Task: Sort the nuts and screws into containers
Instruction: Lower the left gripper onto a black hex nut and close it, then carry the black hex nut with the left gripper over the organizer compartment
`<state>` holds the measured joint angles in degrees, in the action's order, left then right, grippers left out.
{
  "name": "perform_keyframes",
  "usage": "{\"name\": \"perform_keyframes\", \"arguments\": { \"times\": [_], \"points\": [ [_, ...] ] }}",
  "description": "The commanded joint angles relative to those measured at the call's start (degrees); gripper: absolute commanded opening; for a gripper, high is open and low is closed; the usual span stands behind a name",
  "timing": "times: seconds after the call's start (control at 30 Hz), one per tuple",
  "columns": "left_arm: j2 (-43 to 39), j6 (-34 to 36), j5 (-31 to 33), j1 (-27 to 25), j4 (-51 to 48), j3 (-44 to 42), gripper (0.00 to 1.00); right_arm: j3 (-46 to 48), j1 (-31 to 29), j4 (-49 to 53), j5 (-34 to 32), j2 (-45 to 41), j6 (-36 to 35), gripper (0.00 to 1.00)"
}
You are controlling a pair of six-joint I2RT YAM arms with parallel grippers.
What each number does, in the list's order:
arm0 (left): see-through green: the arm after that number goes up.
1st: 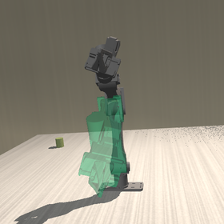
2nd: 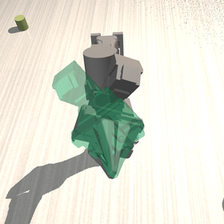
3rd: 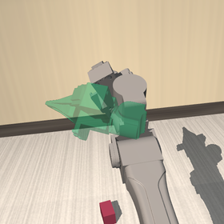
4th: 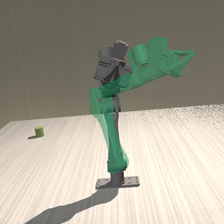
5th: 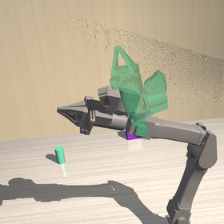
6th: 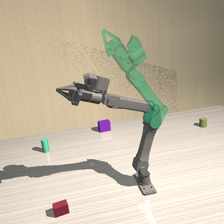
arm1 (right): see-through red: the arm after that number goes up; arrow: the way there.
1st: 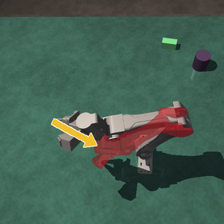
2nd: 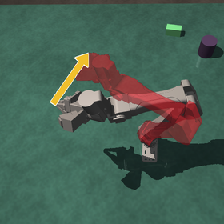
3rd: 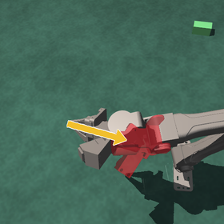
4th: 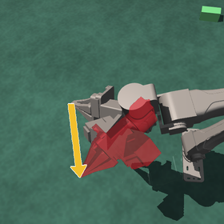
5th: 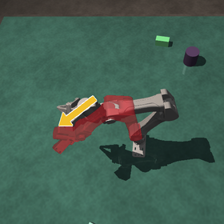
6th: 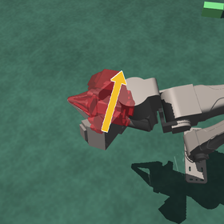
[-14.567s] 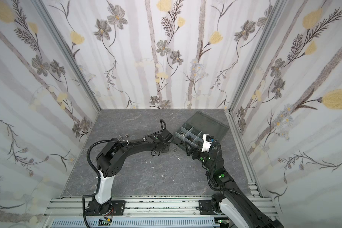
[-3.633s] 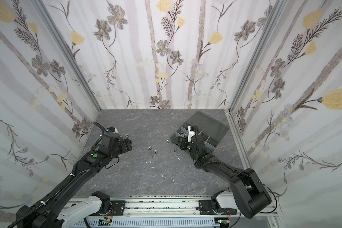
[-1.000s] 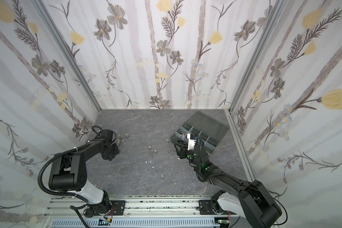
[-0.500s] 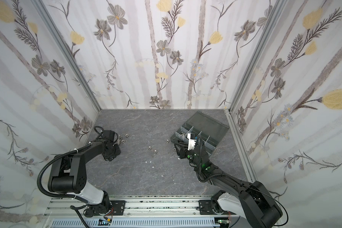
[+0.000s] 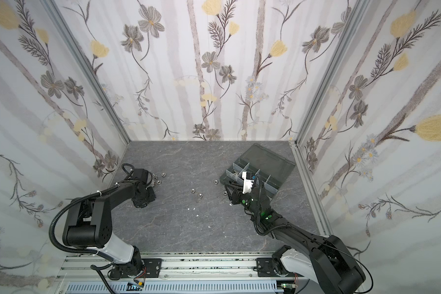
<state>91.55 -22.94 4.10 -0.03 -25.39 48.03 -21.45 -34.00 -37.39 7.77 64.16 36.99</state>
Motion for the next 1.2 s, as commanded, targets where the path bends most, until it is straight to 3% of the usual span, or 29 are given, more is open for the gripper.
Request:
{"name": "perform_keyframes", "arguments": {
  "times": [0.0,0.7,1.17],
  "points": [
    [0.4,-0.7,-0.1,0.0,-0.5,0.0,0.36,0.2,0.0,-1.6,0.4,-0.4,0.0,0.46],
    [-0.3,0.1,-2.4,-0.9,-1.7,2.0,0.19,0.3,0.1,-1.5,0.2,-0.6,-0.1,0.46],
    [-2.3,-4.0,-1.3,-13.3,-5.8,11.3,0.19,1.4,0.6,-2.9,-1.7,0.3,-0.3,0.47]
  ]
}}
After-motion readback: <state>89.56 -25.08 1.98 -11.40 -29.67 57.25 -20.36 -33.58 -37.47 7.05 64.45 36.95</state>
